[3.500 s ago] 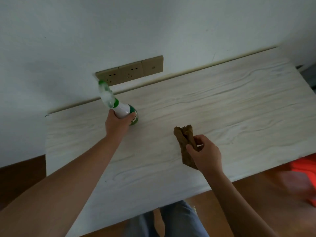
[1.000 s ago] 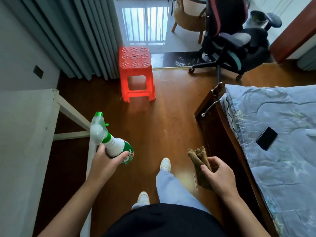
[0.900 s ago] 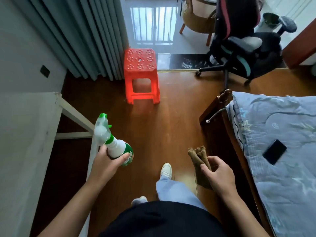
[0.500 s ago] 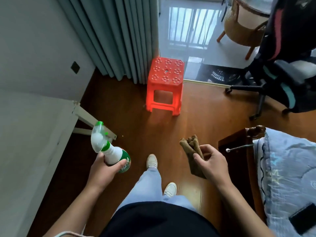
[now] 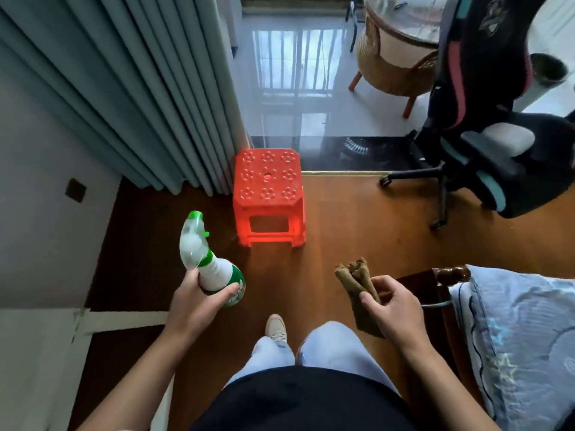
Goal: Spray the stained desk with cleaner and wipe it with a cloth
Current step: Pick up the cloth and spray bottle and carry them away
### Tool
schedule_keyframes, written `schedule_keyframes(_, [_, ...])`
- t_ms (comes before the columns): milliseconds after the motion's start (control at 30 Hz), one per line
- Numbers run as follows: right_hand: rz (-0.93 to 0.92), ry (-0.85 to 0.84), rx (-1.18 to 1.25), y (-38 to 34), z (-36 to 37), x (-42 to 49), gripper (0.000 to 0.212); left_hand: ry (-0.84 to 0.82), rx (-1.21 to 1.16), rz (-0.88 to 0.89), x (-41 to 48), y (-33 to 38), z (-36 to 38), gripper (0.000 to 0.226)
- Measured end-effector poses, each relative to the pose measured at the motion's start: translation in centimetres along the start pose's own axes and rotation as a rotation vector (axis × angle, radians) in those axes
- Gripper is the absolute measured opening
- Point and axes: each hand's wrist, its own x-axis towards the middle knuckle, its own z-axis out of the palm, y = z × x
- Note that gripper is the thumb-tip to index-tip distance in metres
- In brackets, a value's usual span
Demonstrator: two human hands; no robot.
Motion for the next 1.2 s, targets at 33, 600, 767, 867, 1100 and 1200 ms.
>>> schedule_keyframes(33, [0.013, 0.005, 0.002, -0.1, -0.3, 0.9, 0.015, -0.005, 0.005, 0.015, 1.3, 1.3, 0.2, 0.058])
schedule_keyframes(600, [-0.149, -0.208, -0.041, -8.4, -3.0, 30.9, 0.017, 0.169, -0.067, -0.183, 16.6, 13.6, 4.4, 0.068])
schedule_keyframes(767, [-0.259, -0.285, -0.064, -13.9, -1.5, 38.3, 0.02, 0.27, -0.083, -0.287, 18.2, 15.8, 4.4, 0.046])
schedule_keyframes(867, [-0.304, -0.332, -0.071, -16.2, 0.0, 41.1, 0.021, 0.299, -0.099, -0.324, 19.5, 16.3, 4.4, 0.04])
schedule_keyframes(1100, [-0.314, -0.375, -0.077, -18.9, 3.2, 45.2, 0.019, 0.255, -0.097, -0.382, 24.1, 15.7, 4.6, 0.058])
schedule_keyframes(1200, [-0.307, -0.393, -0.107, -19.0, 4.6, 46.8, 0.019, 0.218, -0.086, -0.4, 27.1, 15.6, 5.1, 0.059])
